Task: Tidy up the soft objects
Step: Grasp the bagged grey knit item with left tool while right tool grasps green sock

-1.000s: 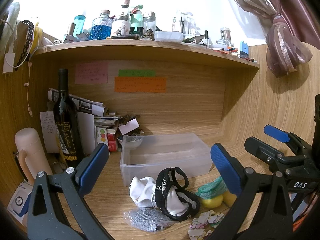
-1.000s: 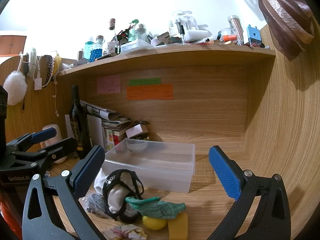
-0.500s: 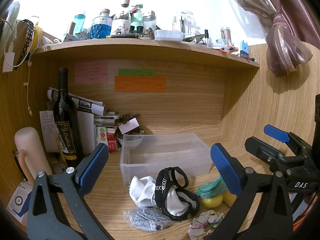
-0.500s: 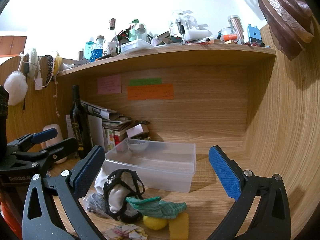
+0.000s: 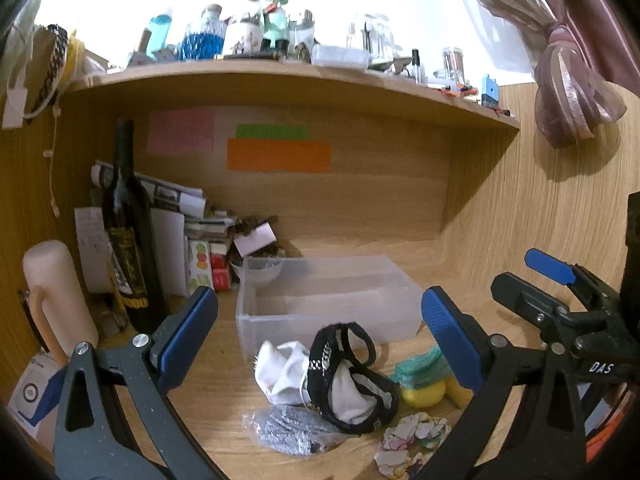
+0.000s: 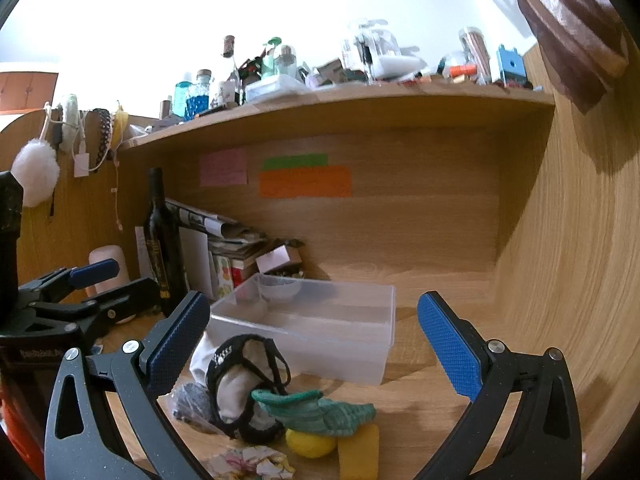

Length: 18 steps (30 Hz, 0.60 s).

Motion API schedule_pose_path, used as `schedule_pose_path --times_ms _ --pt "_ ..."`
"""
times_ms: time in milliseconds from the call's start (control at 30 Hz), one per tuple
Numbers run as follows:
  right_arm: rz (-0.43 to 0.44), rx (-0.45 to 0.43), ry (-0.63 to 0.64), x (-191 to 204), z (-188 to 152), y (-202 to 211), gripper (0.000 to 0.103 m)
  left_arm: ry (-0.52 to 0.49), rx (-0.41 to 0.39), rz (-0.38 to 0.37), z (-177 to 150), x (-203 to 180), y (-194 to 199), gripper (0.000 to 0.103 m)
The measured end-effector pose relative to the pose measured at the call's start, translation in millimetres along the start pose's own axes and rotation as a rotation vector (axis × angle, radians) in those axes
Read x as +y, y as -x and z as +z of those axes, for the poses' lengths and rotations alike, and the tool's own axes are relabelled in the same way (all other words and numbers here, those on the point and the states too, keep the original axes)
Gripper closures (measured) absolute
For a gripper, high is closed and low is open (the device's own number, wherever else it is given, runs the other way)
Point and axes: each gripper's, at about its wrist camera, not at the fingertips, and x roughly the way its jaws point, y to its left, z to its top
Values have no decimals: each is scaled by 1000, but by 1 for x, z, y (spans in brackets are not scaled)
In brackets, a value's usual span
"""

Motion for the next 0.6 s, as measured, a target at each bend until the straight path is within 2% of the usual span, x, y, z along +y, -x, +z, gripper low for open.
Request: schedule_pose_path --times_ms 67,133,200,300,467,600 --pt "0 31 -2 -3 -5 -4 0 19 25 -3 -4 5 -5 0" --pt "-1 63 -4 -7 -10 -7 7 30 46 2 -8 10 -8 4" --pt "4 99 -9 -10 -16 -9 11 38 87 12 -14 16 -15 18" --pt "24 161 -17 -13 -26 -14 16 60 149 12 -26 24 -24 21" --pt "45 248 -33 -14 -43 -24 16 68 230 33 -47 32 -35 22" --pt "72 302 -47 -14 -56 -32 16 88 306 19 -63 37 -42 22"
